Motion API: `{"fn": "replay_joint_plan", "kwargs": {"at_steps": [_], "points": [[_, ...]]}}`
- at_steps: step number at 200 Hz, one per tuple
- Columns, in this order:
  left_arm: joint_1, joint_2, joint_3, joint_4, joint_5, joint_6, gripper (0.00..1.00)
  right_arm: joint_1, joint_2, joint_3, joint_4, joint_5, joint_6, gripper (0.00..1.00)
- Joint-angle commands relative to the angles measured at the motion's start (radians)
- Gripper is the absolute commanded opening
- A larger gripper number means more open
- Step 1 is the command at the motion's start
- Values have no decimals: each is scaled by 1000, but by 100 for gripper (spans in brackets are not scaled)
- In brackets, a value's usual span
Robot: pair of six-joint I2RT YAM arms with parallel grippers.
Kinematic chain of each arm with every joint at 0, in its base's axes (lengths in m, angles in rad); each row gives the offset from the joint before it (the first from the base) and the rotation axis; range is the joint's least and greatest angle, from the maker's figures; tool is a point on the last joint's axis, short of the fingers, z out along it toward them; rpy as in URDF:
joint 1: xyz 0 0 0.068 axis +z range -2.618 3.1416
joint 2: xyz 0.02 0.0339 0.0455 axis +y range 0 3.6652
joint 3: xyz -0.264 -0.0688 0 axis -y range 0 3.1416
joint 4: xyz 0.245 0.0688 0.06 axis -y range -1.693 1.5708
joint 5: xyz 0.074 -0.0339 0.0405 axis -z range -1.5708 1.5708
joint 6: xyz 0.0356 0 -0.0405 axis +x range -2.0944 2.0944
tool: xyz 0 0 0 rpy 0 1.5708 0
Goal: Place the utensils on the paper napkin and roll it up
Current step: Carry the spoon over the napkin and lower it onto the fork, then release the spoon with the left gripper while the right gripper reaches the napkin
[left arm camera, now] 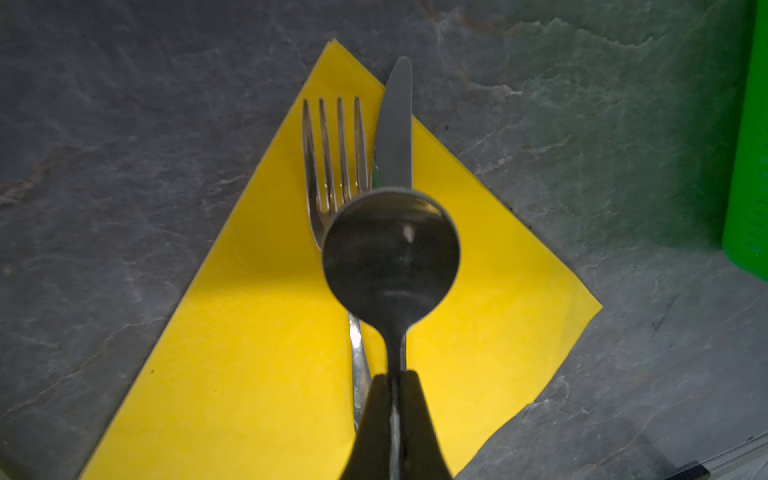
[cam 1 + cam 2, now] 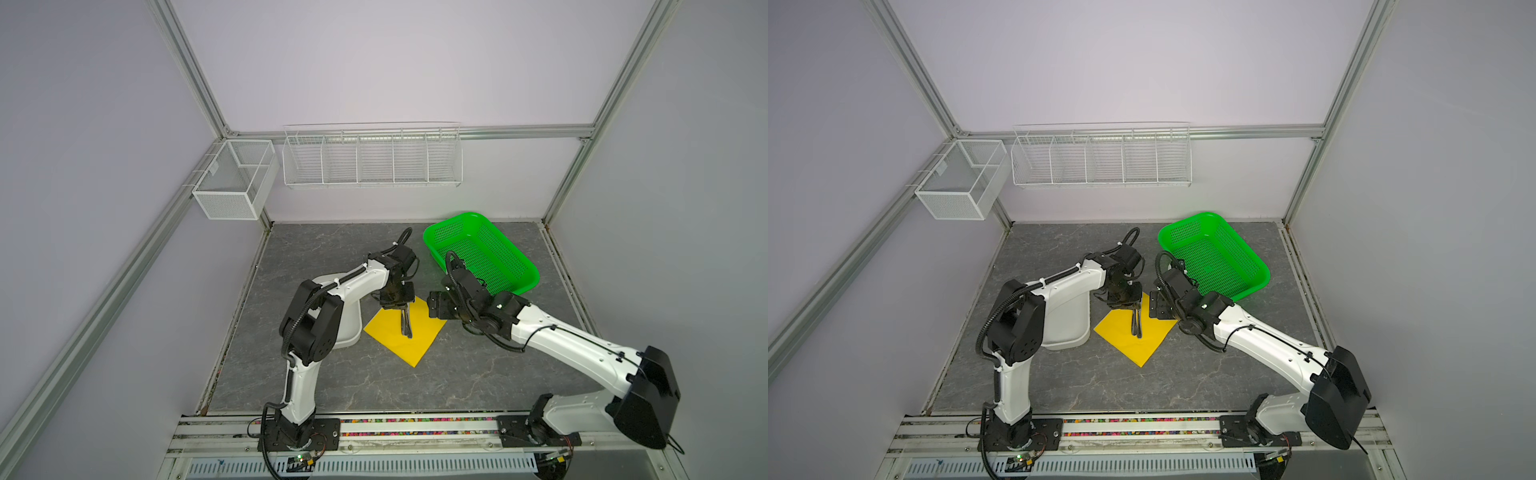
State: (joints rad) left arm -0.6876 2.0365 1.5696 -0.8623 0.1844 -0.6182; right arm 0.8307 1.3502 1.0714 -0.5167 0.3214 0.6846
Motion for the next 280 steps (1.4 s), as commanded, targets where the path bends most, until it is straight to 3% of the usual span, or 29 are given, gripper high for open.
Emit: {"fn": "replay_joint_plan", "kwargs": {"at_steps": [1, 84, 150, 207, 233, 280], "points": [[-7, 38, 36, -2, 6, -27, 2, -5, -15, -19, -12, 18, 27, 89], [-11, 78, 50, -27, -43, -26, 4, -9, -17, -30, -17, 19, 26, 89], [-10, 83, 49, -26, -56, -26, 13, -10, -21, -37, -17, 19, 29, 89], [-10, 62, 49, -26, -48, -30, 14, -11, -26, -38, -15, 15, 26, 89], [-11, -6, 10, -2, -67, -38, 15, -10, -48, -56, 15, -10, 4, 89], [-10, -280, -204, 117, -178, -58, 19, -11, -172, -155, 94, -85, -127, 89]]}}
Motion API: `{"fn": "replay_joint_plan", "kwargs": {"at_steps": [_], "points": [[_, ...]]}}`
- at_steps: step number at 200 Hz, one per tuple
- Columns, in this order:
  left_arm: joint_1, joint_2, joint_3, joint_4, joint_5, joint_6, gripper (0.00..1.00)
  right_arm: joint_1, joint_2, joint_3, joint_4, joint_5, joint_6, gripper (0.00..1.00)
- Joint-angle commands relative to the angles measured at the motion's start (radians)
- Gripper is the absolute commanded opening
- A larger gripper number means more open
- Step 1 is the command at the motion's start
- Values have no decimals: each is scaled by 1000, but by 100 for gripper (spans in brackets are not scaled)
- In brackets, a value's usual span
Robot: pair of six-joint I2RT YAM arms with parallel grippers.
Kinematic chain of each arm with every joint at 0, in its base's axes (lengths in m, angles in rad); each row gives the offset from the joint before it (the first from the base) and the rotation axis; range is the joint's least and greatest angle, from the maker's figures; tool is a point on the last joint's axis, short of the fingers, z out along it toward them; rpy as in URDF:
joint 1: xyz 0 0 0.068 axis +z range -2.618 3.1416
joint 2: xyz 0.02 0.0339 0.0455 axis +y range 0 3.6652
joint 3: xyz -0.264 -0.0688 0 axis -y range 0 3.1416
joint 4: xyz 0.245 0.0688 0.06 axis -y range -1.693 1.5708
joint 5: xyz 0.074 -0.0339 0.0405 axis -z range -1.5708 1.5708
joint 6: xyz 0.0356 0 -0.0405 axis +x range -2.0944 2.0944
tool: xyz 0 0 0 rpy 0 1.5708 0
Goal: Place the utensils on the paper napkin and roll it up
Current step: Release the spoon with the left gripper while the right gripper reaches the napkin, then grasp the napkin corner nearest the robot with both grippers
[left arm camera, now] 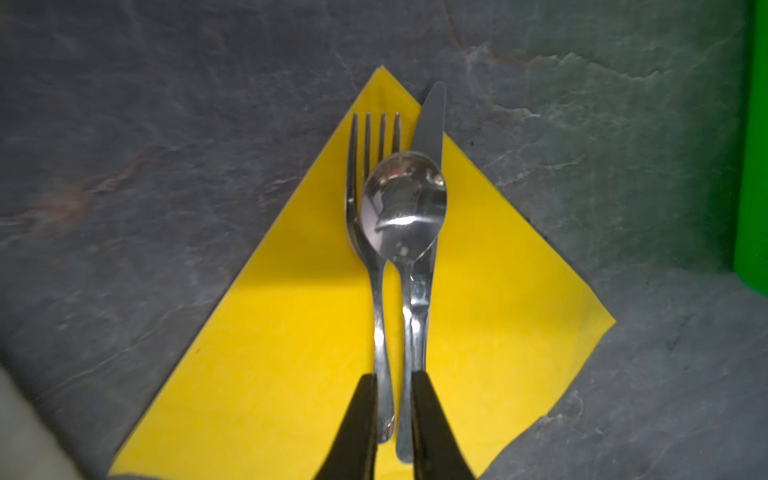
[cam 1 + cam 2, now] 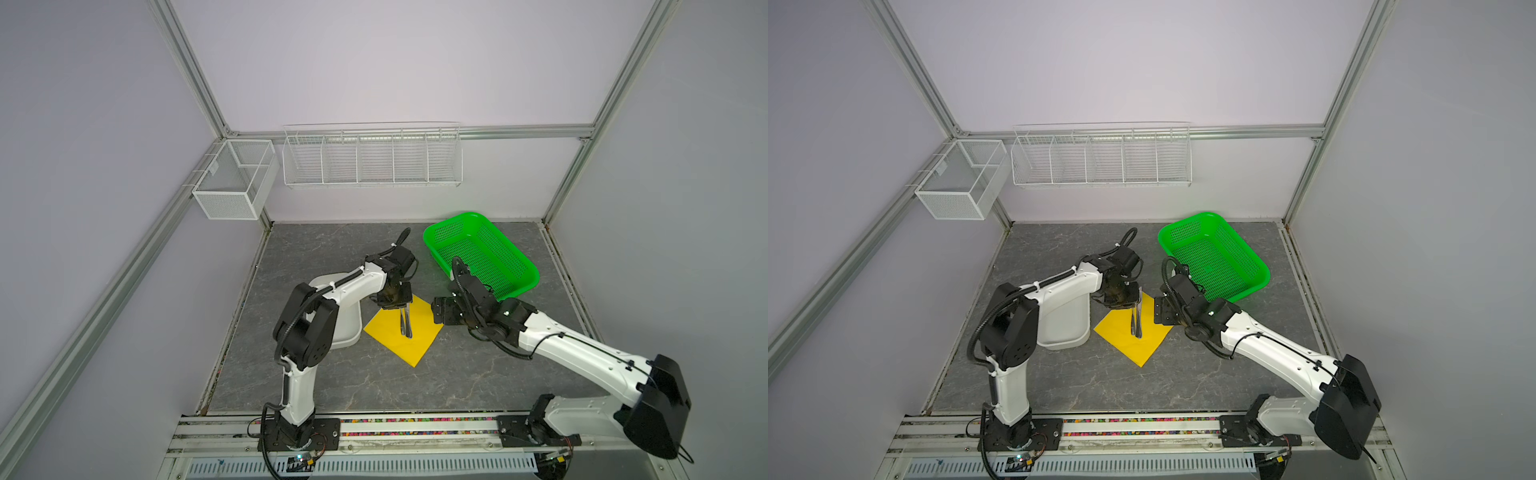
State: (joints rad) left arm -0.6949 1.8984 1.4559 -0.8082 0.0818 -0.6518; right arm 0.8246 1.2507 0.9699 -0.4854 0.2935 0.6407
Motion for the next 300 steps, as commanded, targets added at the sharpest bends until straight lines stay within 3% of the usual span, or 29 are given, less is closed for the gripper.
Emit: {"fn": "replay_joint_plan", "kwargs": {"at_steps": [1, 45, 105, 123, 162, 198, 250, 300], "points": [[-3, -147, -95, 66, -76, -25, 19, -5, -75, -56, 63, -60, -86, 89], [-4, -351, -341, 243, -64, -47, 22, 3, -121, -175, 110, -318, -64, 100], [-5, -441, -496, 353, 4, -45, 22, 127, 30, -295, 339, -455, 208, 77], [-5, -488, -546, 370, -7, -24, 22, 150, 85, -260, 282, -425, 234, 73], [-4, -584, -600, 381, -22, 25, 23, 151, 181, -241, 334, -446, 297, 69], [-3, -665, -666, 415, -75, 40, 23, 160, 254, -301, 514, -435, 503, 68], [-3, -732, -722, 429, -63, 87, 26, 211, 264, -364, 583, -334, 683, 65], [-3, -796, -771, 466, -84, 118, 27, 218, 278, -389, 608, -286, 745, 65]]}}
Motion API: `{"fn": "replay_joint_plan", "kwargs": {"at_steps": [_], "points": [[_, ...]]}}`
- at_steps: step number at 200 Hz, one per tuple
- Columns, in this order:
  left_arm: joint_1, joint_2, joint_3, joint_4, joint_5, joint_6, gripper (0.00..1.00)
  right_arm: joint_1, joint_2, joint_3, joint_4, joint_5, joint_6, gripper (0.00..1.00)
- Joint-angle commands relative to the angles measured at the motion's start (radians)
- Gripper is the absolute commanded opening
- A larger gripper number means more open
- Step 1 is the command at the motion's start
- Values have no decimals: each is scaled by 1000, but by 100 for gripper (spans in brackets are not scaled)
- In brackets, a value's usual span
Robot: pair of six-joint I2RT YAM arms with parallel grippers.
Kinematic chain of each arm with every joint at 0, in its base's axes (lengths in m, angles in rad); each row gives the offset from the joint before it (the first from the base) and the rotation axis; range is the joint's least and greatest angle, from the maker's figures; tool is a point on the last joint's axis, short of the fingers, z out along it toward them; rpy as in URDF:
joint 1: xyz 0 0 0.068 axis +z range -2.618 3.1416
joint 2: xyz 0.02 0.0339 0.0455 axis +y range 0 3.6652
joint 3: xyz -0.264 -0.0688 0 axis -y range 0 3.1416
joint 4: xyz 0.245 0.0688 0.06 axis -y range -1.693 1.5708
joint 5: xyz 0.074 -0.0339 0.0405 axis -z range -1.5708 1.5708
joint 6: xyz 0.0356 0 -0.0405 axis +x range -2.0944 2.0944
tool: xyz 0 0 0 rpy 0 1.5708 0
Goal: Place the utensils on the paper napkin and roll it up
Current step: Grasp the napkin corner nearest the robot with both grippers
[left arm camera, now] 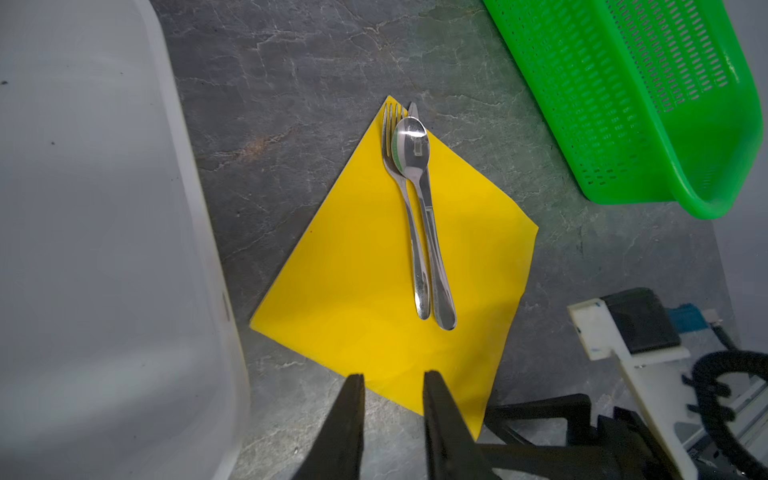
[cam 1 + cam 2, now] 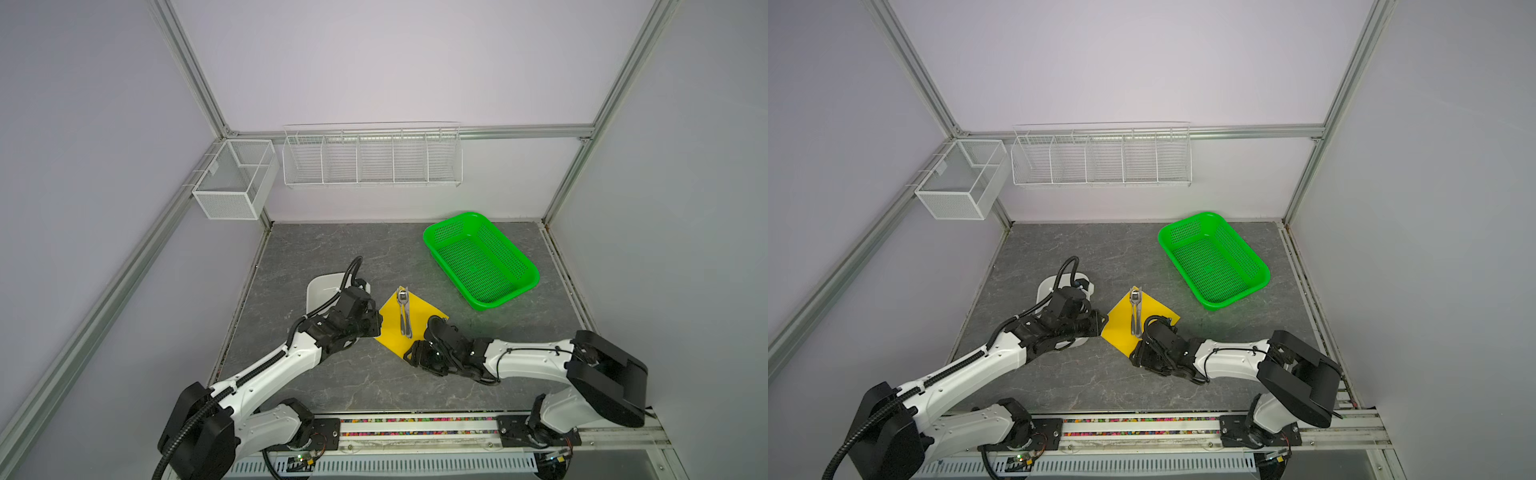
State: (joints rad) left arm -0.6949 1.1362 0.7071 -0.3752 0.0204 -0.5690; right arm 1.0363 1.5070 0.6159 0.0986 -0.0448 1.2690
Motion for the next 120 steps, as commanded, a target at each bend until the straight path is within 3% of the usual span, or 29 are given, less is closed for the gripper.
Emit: {"fn": "replay_joint_plan", "kwargs": {"at_steps": [1, 120], "points": [[-3, -34, -23, 33, -24, 35, 27, 7, 21, -36, 28, 53, 117, 65], [-3, -93, -61, 64, -40, 69, 28, -76, 48, 102, 22, 32, -99, 77]]}}
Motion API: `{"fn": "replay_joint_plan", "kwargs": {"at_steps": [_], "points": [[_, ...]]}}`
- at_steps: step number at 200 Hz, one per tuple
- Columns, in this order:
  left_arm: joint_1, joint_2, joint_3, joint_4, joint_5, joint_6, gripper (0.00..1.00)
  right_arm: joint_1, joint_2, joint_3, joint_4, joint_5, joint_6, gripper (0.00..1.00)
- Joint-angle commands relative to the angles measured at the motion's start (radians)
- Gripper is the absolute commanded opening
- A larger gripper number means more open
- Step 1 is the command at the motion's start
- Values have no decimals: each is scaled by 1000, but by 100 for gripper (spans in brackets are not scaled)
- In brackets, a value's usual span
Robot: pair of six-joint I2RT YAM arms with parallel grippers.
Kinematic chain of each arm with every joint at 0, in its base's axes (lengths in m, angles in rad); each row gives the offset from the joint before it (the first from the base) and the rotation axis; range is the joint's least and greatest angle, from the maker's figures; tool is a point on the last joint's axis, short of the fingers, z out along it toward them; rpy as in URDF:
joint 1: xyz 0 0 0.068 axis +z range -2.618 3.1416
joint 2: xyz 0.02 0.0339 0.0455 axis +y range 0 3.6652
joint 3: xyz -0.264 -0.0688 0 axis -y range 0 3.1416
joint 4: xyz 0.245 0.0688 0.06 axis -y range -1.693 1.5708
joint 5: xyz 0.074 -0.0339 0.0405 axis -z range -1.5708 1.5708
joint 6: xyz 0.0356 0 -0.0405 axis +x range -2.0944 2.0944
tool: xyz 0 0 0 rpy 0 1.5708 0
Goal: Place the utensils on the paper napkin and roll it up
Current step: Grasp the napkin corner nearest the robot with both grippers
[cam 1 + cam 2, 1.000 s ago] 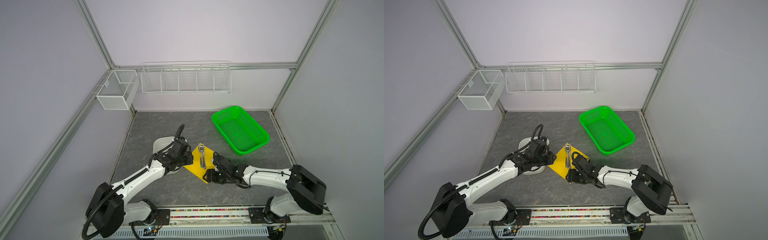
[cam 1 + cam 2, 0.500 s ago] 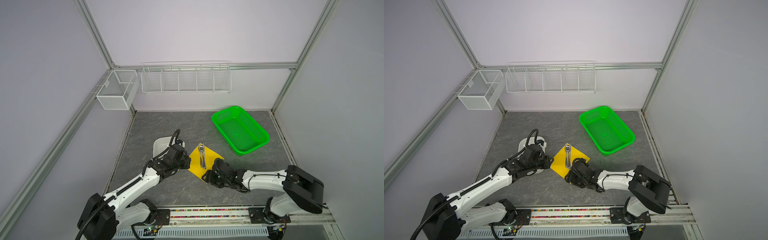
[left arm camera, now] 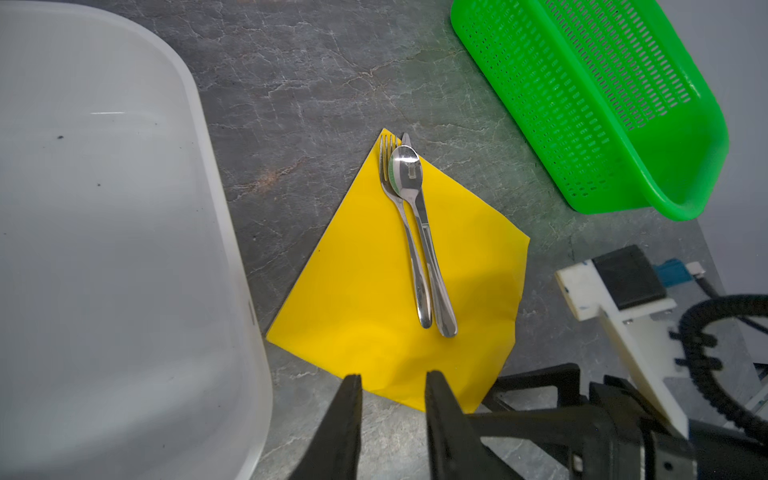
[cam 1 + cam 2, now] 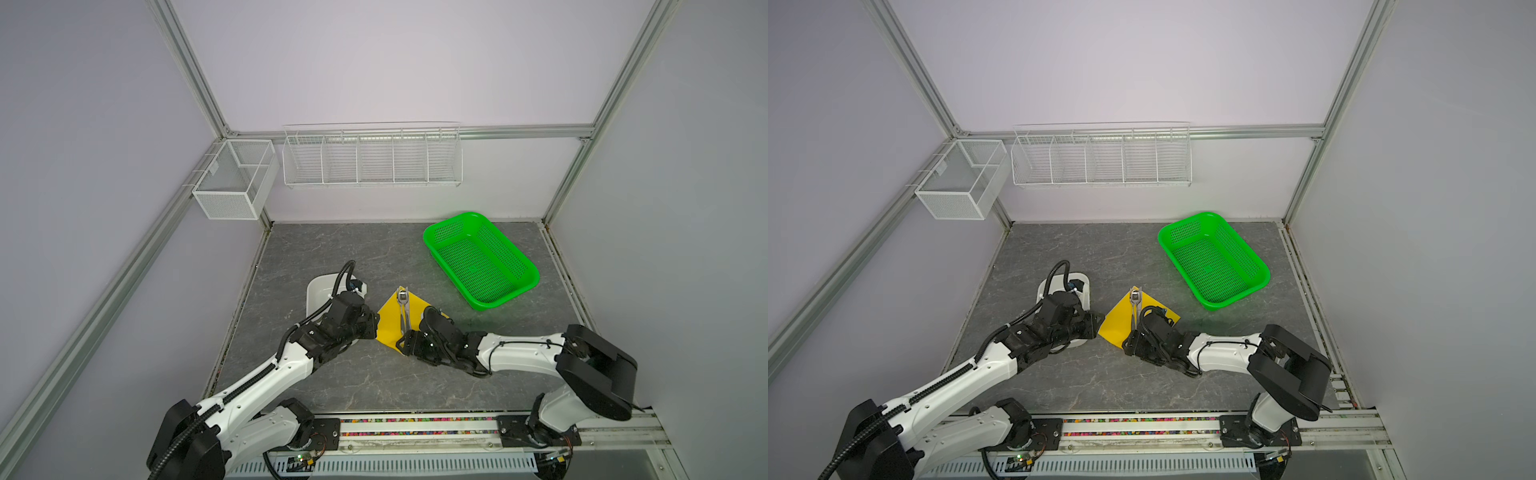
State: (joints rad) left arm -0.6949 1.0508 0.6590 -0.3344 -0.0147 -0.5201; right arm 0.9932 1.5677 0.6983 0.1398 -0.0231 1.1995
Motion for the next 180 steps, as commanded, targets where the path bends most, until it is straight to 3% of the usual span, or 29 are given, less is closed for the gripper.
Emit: {"fn": "replay_joint_plan", "kwargs": {"at_steps": [1, 102, 159, 180], "points": [[-3, -7, -13, 23, -4, 19, 28, -34, -12, 20, -19, 9, -32, 77], [-3, 66, 18, 10, 74, 18, 28, -112, 18, 80, -62, -30, -107, 81], [-3, 160, 12, 96, 259, -11, 19, -137, 35, 96, -91, -62, -160, 71], [-4, 214, 36, 101, 311, -13, 15, -142, 28, 115, -132, -51, -192, 63]]}}
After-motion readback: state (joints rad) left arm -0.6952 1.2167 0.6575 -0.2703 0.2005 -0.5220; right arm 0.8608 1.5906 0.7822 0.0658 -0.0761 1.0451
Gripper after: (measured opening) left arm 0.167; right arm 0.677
